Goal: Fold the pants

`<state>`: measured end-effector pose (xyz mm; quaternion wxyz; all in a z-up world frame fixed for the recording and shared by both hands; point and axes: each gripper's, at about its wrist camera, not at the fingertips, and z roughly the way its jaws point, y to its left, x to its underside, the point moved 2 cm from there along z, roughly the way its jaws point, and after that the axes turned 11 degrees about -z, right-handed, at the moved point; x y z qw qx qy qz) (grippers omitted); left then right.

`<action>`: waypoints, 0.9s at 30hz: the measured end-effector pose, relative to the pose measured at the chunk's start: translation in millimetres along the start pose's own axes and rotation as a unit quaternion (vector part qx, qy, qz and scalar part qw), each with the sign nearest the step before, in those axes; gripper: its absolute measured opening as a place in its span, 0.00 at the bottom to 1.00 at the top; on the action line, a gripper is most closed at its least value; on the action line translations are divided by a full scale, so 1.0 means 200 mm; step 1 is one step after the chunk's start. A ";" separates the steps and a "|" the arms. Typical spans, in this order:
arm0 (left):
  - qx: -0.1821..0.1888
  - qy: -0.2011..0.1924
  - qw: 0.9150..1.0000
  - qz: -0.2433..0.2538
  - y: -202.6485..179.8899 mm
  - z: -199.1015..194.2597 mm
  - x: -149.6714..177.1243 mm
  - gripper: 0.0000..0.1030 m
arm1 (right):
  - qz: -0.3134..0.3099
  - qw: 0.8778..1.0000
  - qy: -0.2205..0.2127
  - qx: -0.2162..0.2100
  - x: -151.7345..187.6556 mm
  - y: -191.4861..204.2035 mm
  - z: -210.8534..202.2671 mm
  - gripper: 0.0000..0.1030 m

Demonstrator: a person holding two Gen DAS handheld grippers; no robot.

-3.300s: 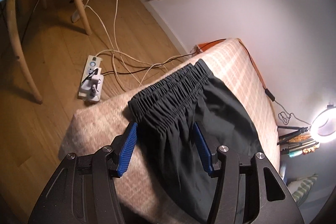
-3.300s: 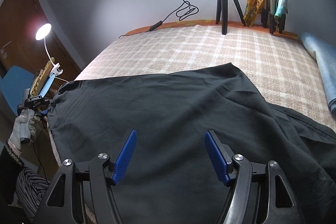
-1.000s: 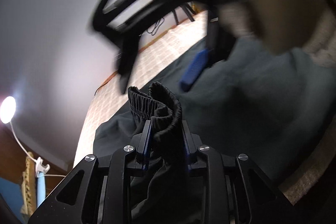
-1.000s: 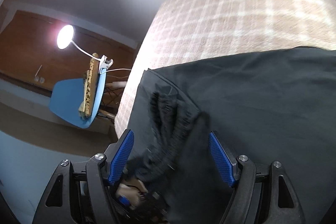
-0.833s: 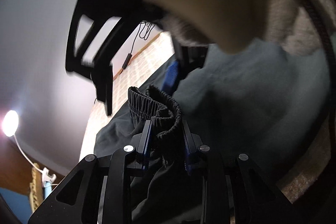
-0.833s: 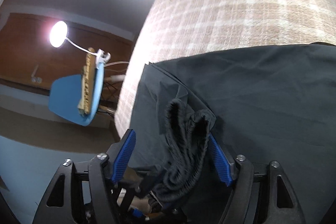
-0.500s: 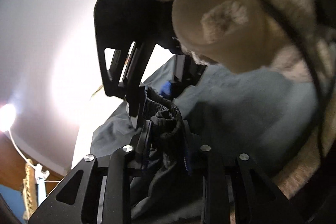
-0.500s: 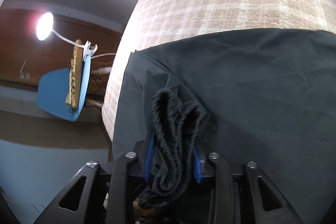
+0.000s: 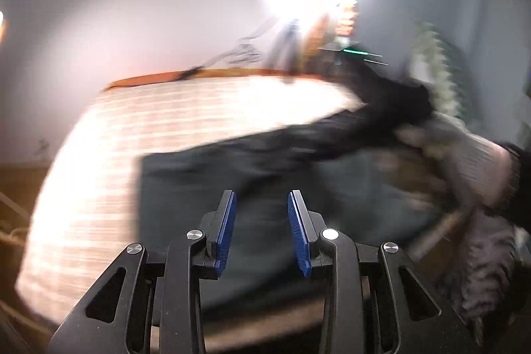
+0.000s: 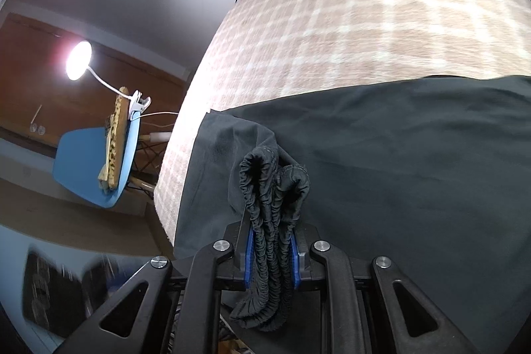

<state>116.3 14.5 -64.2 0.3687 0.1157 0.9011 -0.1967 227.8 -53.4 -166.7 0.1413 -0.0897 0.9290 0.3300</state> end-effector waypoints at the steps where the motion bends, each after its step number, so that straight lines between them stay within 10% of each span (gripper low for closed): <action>1: -0.011 0.004 1.000 -0.012 0.04 0.02 -0.02 0.31 | -0.003 1.000 0.000 0.005 0.00 -0.01 -0.02 0.15; 9: -0.036 0.088 0.993 -0.066 0.07 0.31 0.06 0.30 | 0.008 0.999 -0.021 0.041 0.07 -0.15 -0.27 0.15; 27: 0.003 0.101 0.995 0.025 -0.40 0.51 0.00 0.30 | 0.062 0.989 -0.065 0.115 0.41 -0.51 -0.86 0.15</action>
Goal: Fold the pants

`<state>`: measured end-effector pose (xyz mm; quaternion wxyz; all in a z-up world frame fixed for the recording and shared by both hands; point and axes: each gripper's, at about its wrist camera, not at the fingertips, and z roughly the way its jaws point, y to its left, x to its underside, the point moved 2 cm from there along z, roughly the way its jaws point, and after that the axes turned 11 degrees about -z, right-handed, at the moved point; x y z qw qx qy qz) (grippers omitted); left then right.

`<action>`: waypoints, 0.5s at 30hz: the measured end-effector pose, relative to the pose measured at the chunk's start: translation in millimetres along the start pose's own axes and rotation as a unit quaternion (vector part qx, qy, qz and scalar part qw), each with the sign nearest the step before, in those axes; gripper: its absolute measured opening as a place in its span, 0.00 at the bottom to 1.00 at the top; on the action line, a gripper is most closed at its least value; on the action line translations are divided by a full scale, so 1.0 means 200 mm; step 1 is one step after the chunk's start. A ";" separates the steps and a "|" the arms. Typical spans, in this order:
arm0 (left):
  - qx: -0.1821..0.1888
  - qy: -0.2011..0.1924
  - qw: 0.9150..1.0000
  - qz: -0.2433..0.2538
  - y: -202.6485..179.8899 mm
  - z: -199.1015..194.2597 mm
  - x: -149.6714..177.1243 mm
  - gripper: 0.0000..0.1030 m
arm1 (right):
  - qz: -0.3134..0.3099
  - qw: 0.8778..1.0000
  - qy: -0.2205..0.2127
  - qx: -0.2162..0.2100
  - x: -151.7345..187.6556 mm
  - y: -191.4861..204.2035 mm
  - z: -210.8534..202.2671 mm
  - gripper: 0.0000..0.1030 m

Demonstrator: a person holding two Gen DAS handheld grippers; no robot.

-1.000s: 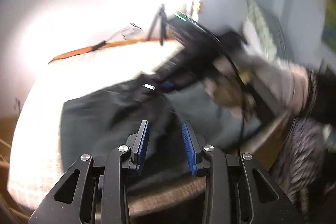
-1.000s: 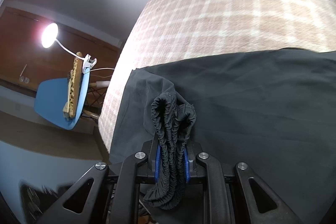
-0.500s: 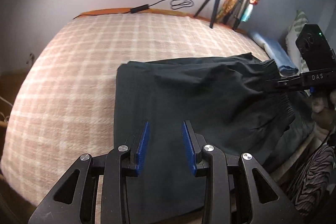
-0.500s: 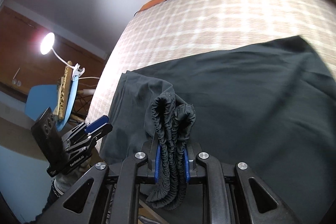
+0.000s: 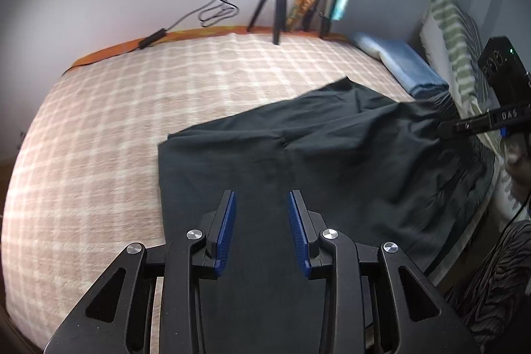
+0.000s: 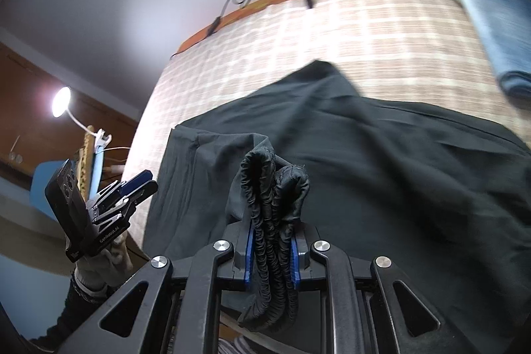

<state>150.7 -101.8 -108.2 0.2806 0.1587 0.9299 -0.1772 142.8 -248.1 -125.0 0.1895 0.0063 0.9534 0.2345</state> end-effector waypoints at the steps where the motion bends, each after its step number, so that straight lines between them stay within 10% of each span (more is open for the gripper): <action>1: 0.000 0.004 1.000 0.004 -0.01 0.01 0.01 0.30 | 0.004 1.000 -0.001 0.004 0.01 -0.04 -0.03 0.15; 15: 0.017 0.016 1.000 0.021 -0.15 0.02 0.04 0.30 | 0.057 0.997 -0.018 0.054 0.13 -0.51 -0.38 0.15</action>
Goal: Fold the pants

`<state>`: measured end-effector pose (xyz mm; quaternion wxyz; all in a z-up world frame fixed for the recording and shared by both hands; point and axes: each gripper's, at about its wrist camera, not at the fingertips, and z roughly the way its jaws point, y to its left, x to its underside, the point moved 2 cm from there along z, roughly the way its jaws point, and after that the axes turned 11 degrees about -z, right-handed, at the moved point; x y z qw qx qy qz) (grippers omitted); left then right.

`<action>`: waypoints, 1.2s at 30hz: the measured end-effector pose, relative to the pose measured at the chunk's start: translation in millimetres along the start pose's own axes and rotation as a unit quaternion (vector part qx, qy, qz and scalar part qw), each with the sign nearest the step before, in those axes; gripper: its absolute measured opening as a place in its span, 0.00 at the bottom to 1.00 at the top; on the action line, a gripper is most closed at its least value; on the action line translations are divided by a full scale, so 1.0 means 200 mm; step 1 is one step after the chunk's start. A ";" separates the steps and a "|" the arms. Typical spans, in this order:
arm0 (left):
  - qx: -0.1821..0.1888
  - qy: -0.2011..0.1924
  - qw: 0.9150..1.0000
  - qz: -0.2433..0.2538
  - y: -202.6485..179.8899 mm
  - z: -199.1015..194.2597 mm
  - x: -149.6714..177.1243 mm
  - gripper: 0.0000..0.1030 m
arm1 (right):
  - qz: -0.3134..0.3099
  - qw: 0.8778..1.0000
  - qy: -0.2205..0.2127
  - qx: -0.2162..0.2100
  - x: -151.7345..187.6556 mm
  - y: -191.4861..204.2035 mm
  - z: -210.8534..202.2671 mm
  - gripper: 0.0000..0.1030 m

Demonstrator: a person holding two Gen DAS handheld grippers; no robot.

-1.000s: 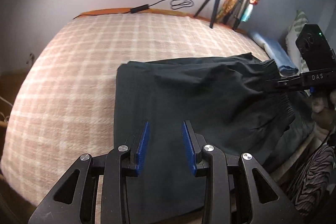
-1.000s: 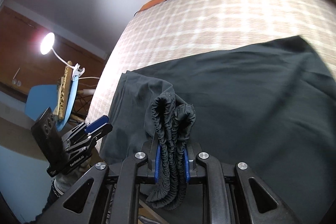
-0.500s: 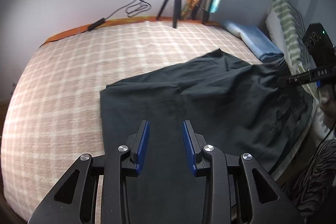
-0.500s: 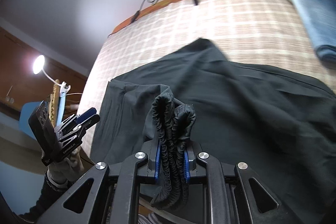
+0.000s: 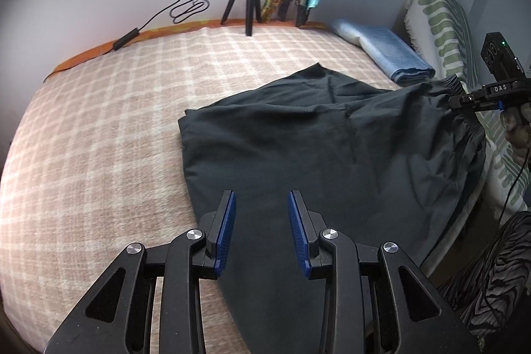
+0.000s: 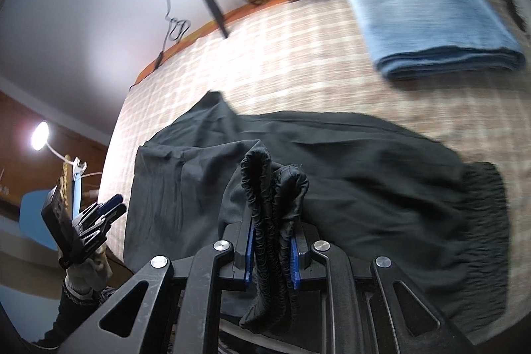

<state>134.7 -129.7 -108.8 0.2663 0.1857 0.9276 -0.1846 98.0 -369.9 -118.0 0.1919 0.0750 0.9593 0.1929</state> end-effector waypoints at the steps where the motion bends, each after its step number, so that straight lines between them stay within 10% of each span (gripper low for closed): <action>1: 0.001 0.001 1.000 0.003 -0.02 0.01 0.00 0.30 | 0.002 1.000 -0.001 0.002 0.00 -0.02 -0.02 0.15; 30: 0.026 0.027 0.998 0.049 -0.19 0.08 0.08 0.30 | 0.010 0.992 0.015 0.124 0.06 -0.52 -0.12 0.16; 36: 0.025 0.030 0.998 0.055 -0.20 0.08 0.10 0.30 | -0.004 0.983 0.001 0.184 0.07 -0.49 -0.22 0.40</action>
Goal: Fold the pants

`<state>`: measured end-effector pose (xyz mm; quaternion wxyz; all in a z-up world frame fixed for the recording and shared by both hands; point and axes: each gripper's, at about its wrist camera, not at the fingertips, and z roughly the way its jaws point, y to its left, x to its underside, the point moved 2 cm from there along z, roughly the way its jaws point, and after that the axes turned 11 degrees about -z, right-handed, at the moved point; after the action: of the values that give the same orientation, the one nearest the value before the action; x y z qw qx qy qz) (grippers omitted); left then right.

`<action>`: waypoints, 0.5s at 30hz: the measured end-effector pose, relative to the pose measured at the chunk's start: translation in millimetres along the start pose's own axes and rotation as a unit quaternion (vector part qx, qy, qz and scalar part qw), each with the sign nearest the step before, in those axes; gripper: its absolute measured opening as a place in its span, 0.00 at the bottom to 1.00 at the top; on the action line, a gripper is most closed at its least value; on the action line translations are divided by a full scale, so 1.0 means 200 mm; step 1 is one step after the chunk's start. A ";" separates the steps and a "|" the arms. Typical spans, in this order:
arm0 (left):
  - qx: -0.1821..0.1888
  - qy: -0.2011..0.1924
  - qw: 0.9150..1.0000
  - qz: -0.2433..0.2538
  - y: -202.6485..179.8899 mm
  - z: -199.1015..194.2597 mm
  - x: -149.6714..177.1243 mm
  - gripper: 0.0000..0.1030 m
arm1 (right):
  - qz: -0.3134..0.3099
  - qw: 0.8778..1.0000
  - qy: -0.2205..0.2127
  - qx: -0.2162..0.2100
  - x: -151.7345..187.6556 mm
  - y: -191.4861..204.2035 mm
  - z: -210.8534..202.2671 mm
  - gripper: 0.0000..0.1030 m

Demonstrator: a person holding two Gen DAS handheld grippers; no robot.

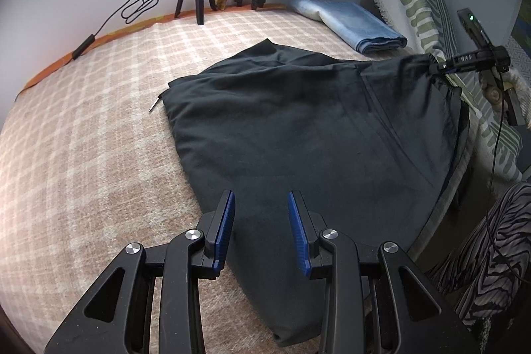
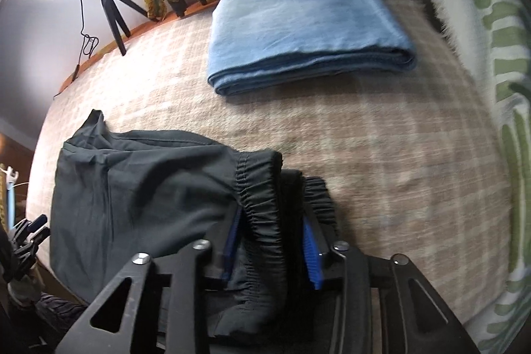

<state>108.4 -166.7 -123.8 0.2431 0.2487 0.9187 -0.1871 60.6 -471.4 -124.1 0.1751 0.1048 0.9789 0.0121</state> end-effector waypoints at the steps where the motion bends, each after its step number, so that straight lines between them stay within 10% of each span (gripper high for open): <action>1: 0.000 0.000 1.000 0.001 0.00 0.00 0.00 0.30 | -0.002 1.000 -0.014 0.009 0.00 0.01 -0.04 0.42; 7: -0.001 0.003 1.000 -0.004 0.00 -0.01 0.03 0.30 | -0.038 0.996 -0.085 0.010 0.05 0.20 -0.18 0.41; 15: 0.008 0.026 0.999 -0.045 0.10 -0.02 0.12 0.37 | -0.041 0.999 -0.034 0.011 0.13 0.23 0.02 0.41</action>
<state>99.6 -139.0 -138.0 0.2088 0.2141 0.9334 -0.1983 47.1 -420.2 -133.9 0.2073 0.0668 0.9759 -0.0099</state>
